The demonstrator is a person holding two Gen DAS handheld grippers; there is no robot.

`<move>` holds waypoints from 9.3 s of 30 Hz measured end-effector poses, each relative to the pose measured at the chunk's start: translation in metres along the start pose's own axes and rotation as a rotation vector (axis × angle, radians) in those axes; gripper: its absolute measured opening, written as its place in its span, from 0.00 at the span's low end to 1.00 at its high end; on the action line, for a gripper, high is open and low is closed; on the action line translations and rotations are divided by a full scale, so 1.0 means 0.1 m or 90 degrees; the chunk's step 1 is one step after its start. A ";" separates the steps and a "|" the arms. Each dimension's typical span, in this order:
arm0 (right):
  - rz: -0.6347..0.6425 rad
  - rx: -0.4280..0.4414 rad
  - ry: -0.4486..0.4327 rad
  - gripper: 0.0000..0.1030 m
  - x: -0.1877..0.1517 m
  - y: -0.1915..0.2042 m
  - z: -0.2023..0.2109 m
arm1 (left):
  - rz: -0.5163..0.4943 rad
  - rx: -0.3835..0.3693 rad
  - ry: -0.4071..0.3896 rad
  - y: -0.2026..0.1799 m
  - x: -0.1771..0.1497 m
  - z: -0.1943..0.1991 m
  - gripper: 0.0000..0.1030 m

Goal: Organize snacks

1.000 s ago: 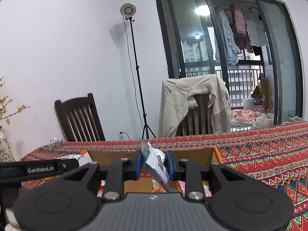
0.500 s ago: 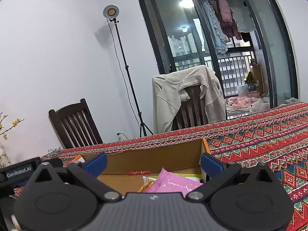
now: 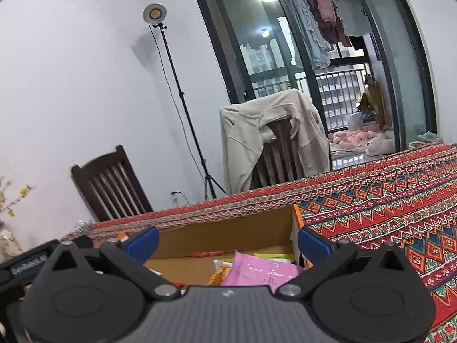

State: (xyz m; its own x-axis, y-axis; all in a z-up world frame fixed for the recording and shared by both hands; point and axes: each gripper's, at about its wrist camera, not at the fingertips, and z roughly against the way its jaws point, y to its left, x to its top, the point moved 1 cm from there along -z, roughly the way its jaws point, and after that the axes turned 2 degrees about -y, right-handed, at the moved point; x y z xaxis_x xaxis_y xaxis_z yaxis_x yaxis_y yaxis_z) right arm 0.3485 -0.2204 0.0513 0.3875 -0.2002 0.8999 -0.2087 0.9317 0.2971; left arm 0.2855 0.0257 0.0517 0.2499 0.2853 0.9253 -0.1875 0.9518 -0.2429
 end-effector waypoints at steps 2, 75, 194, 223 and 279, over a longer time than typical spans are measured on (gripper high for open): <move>0.004 -0.002 -0.006 1.00 0.04 0.01 0.12 | -0.002 -0.004 -0.001 -0.02 0.04 0.08 1.00; 0.088 -0.116 0.110 0.39 -1.04 -0.24 0.93 | -0.054 0.006 0.181 0.79 -0.92 0.78 1.00; 0.101 -0.084 -0.001 1.00 -0.41 0.15 -0.12 | -0.055 -0.032 -0.016 -0.15 -0.21 0.03 1.00; 0.167 -0.056 0.040 1.00 -0.69 0.43 1.66 | -0.102 -0.069 0.010 0.37 -0.47 1.93 1.00; 0.153 -0.048 0.108 1.00 -1.33 0.35 2.38 | -0.098 -0.105 0.075 0.55 -1.11 2.54 1.00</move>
State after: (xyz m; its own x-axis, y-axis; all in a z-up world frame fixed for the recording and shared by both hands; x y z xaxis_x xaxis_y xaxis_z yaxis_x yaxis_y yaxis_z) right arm 0.0758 -0.2331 0.0179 0.4807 0.0769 0.8735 -0.2479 0.9674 0.0513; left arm 0.0065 0.0182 0.0094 0.3739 0.1382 0.9171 0.0166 0.9877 -0.1556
